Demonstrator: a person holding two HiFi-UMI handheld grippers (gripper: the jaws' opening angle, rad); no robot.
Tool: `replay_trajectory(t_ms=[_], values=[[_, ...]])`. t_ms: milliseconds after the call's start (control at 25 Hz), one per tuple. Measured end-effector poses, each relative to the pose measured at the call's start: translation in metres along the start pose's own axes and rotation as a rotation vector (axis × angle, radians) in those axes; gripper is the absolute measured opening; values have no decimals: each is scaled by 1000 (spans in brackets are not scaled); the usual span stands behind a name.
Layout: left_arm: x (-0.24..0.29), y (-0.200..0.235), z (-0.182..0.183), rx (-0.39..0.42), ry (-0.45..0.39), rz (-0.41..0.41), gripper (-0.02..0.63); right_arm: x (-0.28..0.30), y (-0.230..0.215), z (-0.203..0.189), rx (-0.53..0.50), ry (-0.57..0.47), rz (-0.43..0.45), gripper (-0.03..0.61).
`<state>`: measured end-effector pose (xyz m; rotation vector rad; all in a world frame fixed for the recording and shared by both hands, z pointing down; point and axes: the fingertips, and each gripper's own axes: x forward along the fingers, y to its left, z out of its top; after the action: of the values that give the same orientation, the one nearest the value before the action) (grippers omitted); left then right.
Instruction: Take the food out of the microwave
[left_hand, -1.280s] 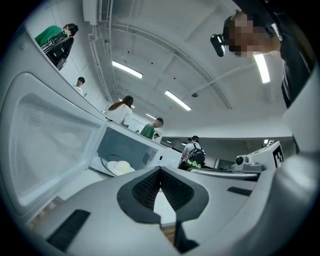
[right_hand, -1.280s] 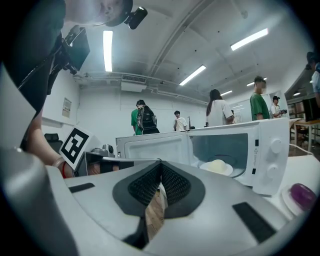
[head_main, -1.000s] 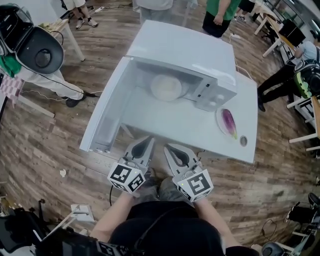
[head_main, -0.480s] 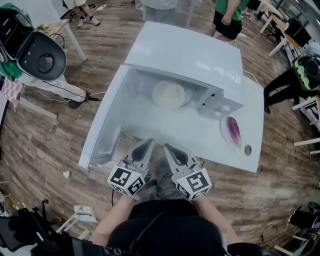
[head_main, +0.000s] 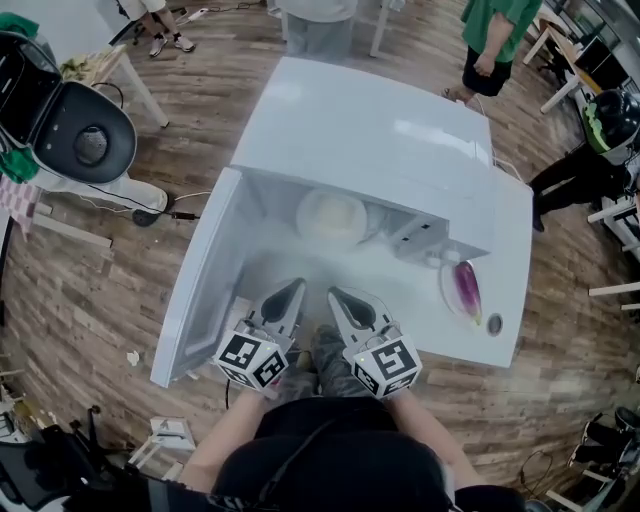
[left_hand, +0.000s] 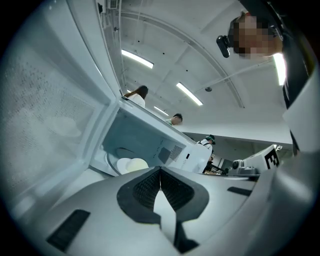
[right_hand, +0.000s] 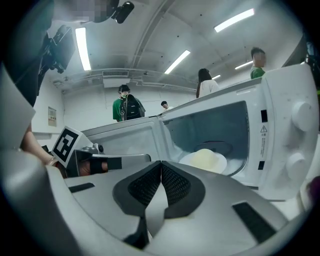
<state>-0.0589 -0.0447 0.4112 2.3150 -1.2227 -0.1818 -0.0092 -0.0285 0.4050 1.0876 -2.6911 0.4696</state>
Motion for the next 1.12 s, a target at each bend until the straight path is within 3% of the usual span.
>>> replay_trajectory(t_ms=[280,840,1120], values=[[30,21,-5,-31,41,16,11,19,-30,-9,2,57,-44,18],[52,51,-28,-169,120,76,12,22,-85,-32,171,135,-118,20],[55,58,-45,-271,154,101,117,29,-92,-40,252,134,-129,20]])
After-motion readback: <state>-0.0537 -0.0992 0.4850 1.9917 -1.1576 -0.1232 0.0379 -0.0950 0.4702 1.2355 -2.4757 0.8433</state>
